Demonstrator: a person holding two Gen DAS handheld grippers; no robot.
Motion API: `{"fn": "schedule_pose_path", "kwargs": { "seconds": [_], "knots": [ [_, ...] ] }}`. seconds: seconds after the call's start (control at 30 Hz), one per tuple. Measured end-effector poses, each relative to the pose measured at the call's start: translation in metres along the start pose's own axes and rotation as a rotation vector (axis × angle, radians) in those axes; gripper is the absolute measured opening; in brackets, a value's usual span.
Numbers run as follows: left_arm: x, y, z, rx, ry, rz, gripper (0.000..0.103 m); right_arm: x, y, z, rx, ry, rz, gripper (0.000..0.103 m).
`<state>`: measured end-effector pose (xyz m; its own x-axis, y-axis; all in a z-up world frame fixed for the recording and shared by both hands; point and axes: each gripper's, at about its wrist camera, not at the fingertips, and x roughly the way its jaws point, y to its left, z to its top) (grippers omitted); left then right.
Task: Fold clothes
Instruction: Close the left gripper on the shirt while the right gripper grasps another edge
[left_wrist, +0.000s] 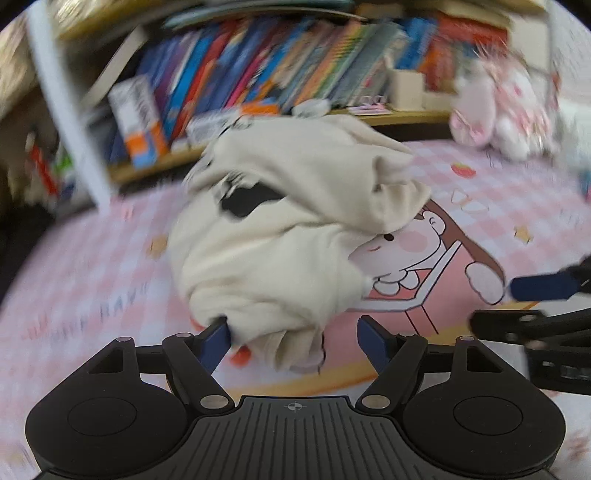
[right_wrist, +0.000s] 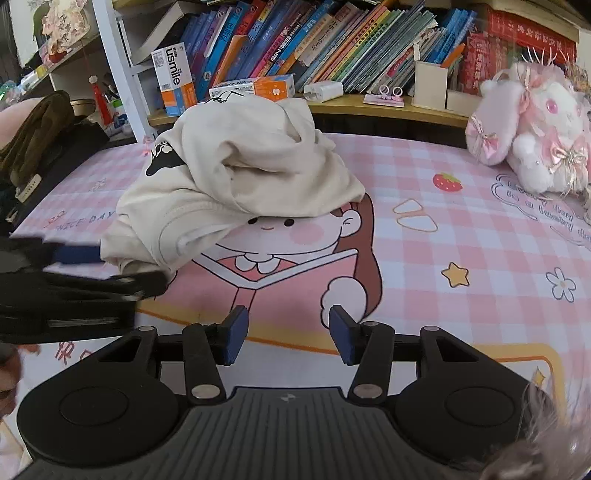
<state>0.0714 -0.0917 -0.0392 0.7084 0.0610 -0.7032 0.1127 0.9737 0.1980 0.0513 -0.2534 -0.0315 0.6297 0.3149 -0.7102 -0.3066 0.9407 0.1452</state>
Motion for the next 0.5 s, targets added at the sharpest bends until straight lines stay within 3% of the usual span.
{"fn": "schedule_pose_path", "kwargs": {
  "seconds": [0.07, 0.23, 0.5],
  "knots": [
    [0.005, -0.010, 0.004, 0.060, -0.019, 0.039, 0.076, -0.003, -0.004, -0.001, -0.005, -0.008, 0.005, 0.048],
    [0.007, -0.014, 0.008, 0.090, -0.043, 0.093, 0.076, -0.012, -0.007, -0.003, -0.047, -0.034, 0.008, 0.053],
    [-0.007, -0.025, 0.006, 0.180, -0.090, 0.140, 0.077, -0.016, -0.006, -0.006, -0.076, -0.039, -0.001, 0.057]
  ]
}}
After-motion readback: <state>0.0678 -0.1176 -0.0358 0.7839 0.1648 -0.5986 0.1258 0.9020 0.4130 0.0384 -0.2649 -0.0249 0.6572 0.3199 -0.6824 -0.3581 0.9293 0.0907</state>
